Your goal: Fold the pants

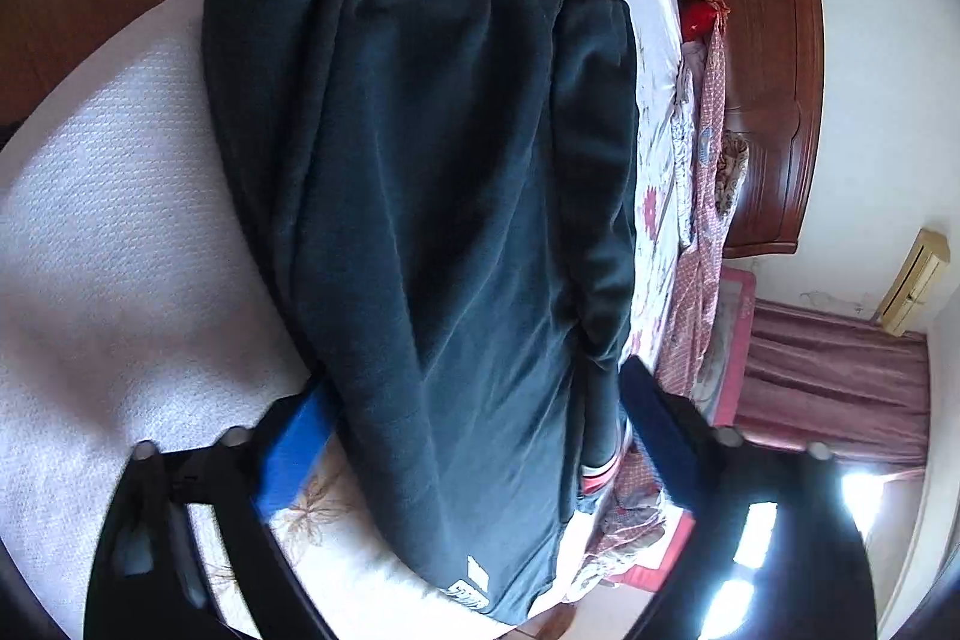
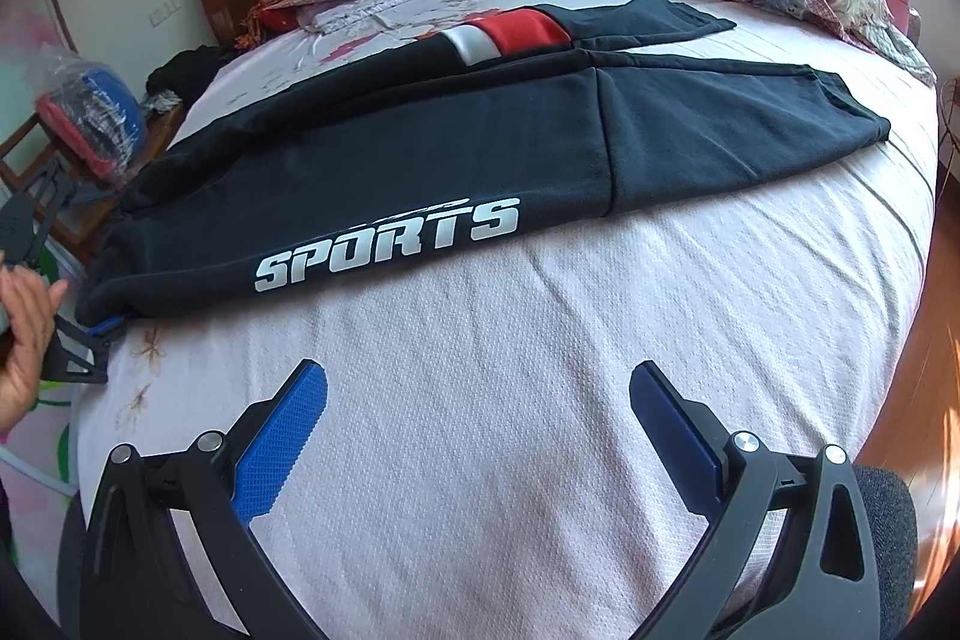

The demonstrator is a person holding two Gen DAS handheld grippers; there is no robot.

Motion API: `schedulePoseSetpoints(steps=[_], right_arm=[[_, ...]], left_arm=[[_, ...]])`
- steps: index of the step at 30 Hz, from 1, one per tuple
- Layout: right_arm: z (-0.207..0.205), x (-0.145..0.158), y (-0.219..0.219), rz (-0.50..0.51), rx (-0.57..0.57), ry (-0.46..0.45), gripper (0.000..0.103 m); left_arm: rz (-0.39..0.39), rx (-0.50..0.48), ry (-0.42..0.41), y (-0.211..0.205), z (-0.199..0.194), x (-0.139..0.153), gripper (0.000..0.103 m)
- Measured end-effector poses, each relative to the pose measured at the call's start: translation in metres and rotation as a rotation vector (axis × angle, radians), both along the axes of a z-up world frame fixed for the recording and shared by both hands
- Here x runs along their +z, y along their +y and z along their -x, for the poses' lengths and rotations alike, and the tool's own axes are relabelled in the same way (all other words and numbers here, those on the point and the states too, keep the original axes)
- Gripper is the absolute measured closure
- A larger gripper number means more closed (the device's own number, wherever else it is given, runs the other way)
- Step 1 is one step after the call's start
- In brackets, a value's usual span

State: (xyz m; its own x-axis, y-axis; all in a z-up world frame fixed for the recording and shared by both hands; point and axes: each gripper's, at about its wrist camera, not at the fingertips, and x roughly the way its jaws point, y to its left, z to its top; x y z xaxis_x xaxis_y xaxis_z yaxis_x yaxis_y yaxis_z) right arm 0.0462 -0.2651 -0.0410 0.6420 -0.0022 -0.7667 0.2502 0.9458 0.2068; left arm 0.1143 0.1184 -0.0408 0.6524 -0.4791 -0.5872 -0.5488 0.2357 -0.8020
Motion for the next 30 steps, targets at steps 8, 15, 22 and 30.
schedulePoseSetpoints(steps=[8, 15, 22, 30], right_arm=[[-0.005, -0.007, -0.097, -0.453, -0.166, 0.021, 0.003], [-0.023, -0.037, -0.184, -0.961, -0.315, -0.06, 0.009], [-0.047, -0.043, -0.182, -1.026, -0.336, -0.107, 0.012], [-0.068, -0.049, -0.177, -1.01, -0.368, -0.106, 0.035]], left_arm=[[0.035, -0.066, -0.072, 0.017, 0.009, -0.019, 0.094], [0.095, -0.107, -0.162, 0.024, 0.009, 0.003, 0.094], [0.111, -0.12, -0.191, 0.022, -0.002, 0.017, 0.094], [0.102, -0.145, -0.234, 0.015, -0.013, 0.038, 0.094]])
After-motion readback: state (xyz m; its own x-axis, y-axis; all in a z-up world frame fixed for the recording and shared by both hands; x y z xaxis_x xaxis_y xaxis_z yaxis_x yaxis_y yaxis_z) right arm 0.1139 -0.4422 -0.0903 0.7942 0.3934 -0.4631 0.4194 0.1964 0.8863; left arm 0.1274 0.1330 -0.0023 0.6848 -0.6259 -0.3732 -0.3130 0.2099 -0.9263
